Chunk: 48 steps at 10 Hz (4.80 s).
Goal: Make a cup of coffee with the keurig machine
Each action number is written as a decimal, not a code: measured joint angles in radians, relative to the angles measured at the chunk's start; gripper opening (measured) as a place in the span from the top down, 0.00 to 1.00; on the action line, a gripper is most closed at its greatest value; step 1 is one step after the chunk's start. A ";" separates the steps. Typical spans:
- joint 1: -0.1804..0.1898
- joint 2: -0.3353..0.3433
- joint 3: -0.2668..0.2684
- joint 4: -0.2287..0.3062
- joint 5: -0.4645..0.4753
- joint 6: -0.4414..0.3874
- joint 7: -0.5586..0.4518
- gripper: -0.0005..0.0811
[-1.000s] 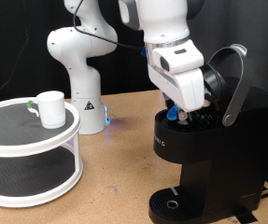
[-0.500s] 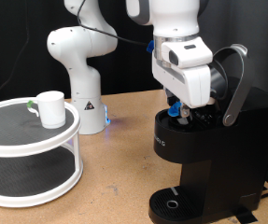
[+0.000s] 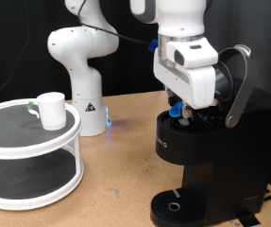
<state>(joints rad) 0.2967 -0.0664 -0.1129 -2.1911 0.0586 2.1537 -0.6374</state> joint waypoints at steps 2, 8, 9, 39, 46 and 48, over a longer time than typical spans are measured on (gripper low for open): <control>0.000 0.005 0.006 0.011 -0.011 -0.007 0.004 0.41; 0.000 0.009 0.008 0.015 -0.025 0.000 0.024 0.41; -0.001 0.010 0.008 0.014 -0.026 0.009 0.027 0.41; -0.001 -0.238 -0.148 -0.003 0.522 -0.125 -0.321 0.01; 0.025 -0.192 -0.076 0.033 0.566 -0.088 -0.228 0.01; 0.026 -0.192 -0.076 0.044 0.594 -0.088 -0.229 0.01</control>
<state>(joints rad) 0.3223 -0.2584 -0.1892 -2.1470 0.6524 2.0654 -0.8659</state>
